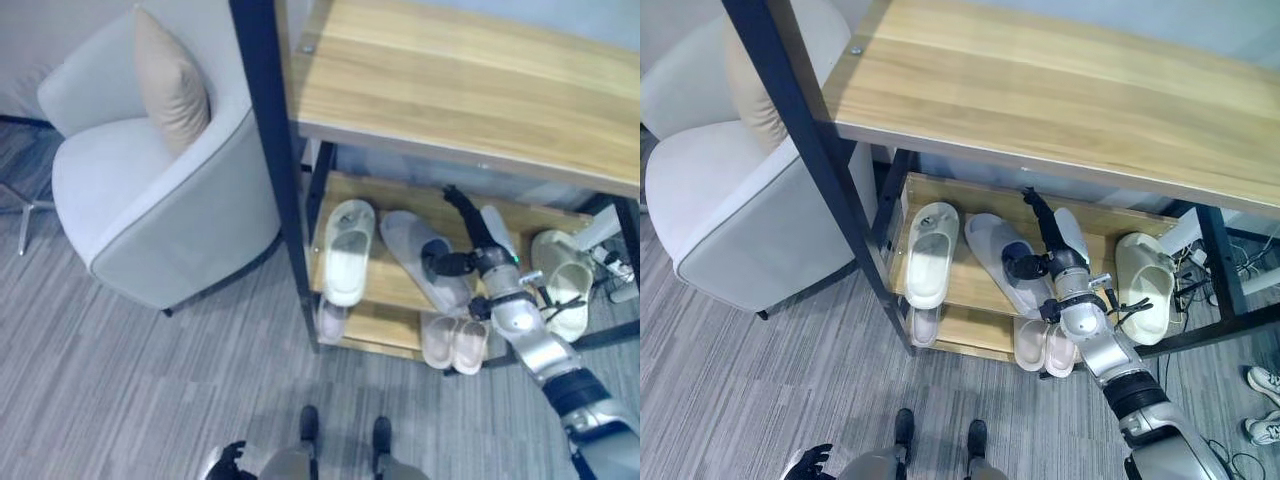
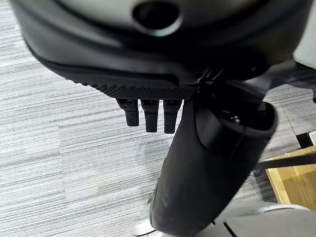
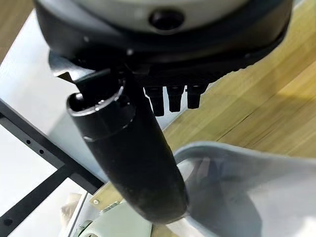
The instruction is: Arrange the slippers neatly on the shoe rack.
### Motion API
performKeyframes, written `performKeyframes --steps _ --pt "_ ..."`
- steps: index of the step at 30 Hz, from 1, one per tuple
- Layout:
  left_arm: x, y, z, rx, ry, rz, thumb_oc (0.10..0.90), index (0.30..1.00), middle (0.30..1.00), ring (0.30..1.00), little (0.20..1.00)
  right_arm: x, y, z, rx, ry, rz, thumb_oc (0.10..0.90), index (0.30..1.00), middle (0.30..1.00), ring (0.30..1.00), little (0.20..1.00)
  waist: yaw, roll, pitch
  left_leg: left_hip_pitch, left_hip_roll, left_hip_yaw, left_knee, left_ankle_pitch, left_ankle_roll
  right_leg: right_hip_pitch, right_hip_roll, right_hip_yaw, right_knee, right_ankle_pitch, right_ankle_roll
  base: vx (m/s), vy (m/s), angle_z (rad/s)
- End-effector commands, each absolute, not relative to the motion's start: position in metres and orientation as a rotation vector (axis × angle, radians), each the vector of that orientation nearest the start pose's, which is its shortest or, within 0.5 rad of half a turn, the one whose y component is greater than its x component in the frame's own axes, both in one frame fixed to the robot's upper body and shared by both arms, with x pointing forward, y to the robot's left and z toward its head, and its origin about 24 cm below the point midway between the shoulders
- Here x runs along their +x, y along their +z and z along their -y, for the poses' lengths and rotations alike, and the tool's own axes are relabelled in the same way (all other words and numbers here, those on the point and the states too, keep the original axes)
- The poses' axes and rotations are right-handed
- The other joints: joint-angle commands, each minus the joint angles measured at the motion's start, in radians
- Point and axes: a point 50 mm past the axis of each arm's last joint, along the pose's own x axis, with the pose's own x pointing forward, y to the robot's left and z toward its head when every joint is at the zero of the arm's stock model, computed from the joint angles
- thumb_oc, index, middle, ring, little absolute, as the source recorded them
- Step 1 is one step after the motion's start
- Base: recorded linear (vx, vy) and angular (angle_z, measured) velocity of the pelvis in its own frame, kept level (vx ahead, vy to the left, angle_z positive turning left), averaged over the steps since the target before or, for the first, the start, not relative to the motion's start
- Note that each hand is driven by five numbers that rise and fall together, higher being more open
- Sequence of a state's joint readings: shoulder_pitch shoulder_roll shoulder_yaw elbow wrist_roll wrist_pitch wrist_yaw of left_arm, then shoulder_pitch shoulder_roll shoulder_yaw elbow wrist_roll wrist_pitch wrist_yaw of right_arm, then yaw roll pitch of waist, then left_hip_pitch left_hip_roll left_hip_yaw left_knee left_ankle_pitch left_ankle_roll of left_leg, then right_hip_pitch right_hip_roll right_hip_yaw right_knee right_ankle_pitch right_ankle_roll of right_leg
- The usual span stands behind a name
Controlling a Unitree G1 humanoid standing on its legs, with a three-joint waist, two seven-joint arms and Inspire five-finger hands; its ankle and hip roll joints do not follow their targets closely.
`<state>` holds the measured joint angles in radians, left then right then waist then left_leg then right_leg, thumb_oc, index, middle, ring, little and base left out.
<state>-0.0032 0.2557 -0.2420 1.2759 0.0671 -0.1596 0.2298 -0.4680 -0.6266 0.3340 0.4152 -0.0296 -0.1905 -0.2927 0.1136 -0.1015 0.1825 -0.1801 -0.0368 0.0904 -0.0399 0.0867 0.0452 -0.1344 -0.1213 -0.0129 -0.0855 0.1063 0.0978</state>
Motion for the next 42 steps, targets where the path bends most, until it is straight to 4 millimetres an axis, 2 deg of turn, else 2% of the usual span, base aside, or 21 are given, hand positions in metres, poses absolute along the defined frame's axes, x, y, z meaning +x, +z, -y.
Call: performKeyframes --steps 1,11,16,17,19,21,22,27,32,38,42 --pt "0.115 -0.151 -0.236 0.525 0.102 -1.012 0.8 0.9 0.9 0.9 0.9 0.349 0.191 0.223 -0.607 -0.185 0.54 0.8 0.9 0.9 0.9 0.9 0.016 0.01 0.054 -0.029 0.008 -0.108 0.097 -0.133 -0.029 0.046 -0.015 0.008 0.083 -0.124 0.041 -0.02 -0.011 0.08" --pt "0.126 -0.149 -0.233 0.523 0.099 -0.977 0.8 0.9 0.9 0.9 0.9 0.348 0.186 0.241 -0.56 -0.246 0.5 0.8 0.9 0.9 0.9 0.9 0.013 0.026 0.083 -0.056 0.002 -0.128 0.072 -0.105 -0.031 0.008 -0.017 -0.011 0.098 -0.12 0.041 -0.01 -0.004 0.06" --pt "0.126 -0.148 -0.232 0.531 0.091 -0.97 0.8 0.9 0.9 0.9 0.9 0.345 0.18 0.242 -0.494 -0.25 0.493 0.8 0.9 0.9 0.9 0.9 0.008 0.034 0.084 -0.048 0.0 -0.126 0.064 -0.106 -0.029 0.007 -0.02 -0.007 0.097 -0.118 0.044 0.0 0.0 0.0" --pt "0.126 -0.148 -0.232 0.531 0.091 -0.972 0.8 0.9 0.9 0.9 0.9 0.344 0.178 0.237 -0.382 -0.238 0.495 0.58 0.571 0.571 0.571 0.571 0.006 0.038 0.082 -0.042 -0.001 -0.122 0.06 -0.107 -0.028 0.006 -0.021 -0.001 0.092 -0.115 0.044 0.0 0.0 0.0" --pt "0.127 -0.148 -0.233 0.527 0.099 -0.968 0.8 0.9 0.9 0.9 0.9 0.345 0.17 0.233 -0.349 -0.215 0.465 0.455 0.382 0.382 0.382 0.382 0.005 0.039 0.08 -0.038 0.0 -0.121 0.056 -0.106 -0.029 0.007 -0.021 0.001 0.088 -0.114 0.044 -0.01 -0.007 -0.02" --pt "0.127 -0.148 -0.233 0.525 0.1 -0.97 0.8 0.9 0.9 0.9 0.9 0.346 0.168 0.233 -0.347 -0.21 0.454 0.428 0.342 0.342 0.342 0.342 0.005 0.04 0.079 -0.038 0.0 -0.121 0.054 -0.105 -0.029 0.007 -0.021 0.0 0.087 -0.114 0.044 0.0 -0.003 -0.02" --pt "0.128 -0.147 -0.234 0.521 0.107 -0.964 0.8 0.9 0.9 0.9 0.9 0.346 0.163 0.232 -0.322 -0.204 0.43 0.4 0.3 0.3 0.3 0.3 0.004 0.042 0.077 -0.037 0.001 -0.12 0.051 -0.103 -0.03 0.006 -0.021 -0.001 0.086 -0.115 0.043 0.0 0.0 0.0" --pt "0.124 -0.149 -0.234 0.526 0.114 -0.982 0.8 0.9 0.9 0.9 0.9 0.343 0.152 0.236 -0.258 -0.269 0.402 0.4 0.3 0.3 0.3 0.3 -0.002 0.045 0.074 -0.027 0.001 -0.117 0.046 -0.105 -0.029 0.012 -0.02 0.0 0.084 -0.117 0.042 0.0 0.0 0.0" --pt "0.116 -0.151 -0.239 0.542 0.136 -1.026 0.8 0.9 0.9 0.9 0.9 0.339 0.157 0.231 -0.21 -0.296 0.435 0.4 0.3 0.3 0.3 0.3 -0.008 0.046 0.065 -0.013 0.003 -0.109 0.043 -0.109 -0.028 0.019 -0.017 0.007 0.082 -0.12 0.04 0.0 -0.007 0.0" --pt "0.11 -0.152 -0.24 0.542 0.142 -1.045 0.8 0.9 0.9 0.9 0.9 0.323 0.157 0.231 -0.188 -0.3 0.48 0.4 0.3 0.3 0.3 0.3 -0.028 0.046 0.037 0.026 0.009 -0.1 0.032 -0.115 -0.028 0.047 -0.015 0.013 0.078 -0.128 0.037 0.02 -0.035 -0.03" --pt "0.108 -0.152 -0.242 0.531 0.16 -1.056 0.8 0.9 0.9 0.9 0.9 0.306 0.151 0.225 -0.166 -0.276 0.502 0.4 0.3 0.3 0.3 0.3 -0.059 0.042 0.013 0.059 0.013 -0.085 0.021 -0.116 -0.031 0.071 -0.013 0.019 0.08 -0.137 0.035 0.0 -0.064 -0.03"
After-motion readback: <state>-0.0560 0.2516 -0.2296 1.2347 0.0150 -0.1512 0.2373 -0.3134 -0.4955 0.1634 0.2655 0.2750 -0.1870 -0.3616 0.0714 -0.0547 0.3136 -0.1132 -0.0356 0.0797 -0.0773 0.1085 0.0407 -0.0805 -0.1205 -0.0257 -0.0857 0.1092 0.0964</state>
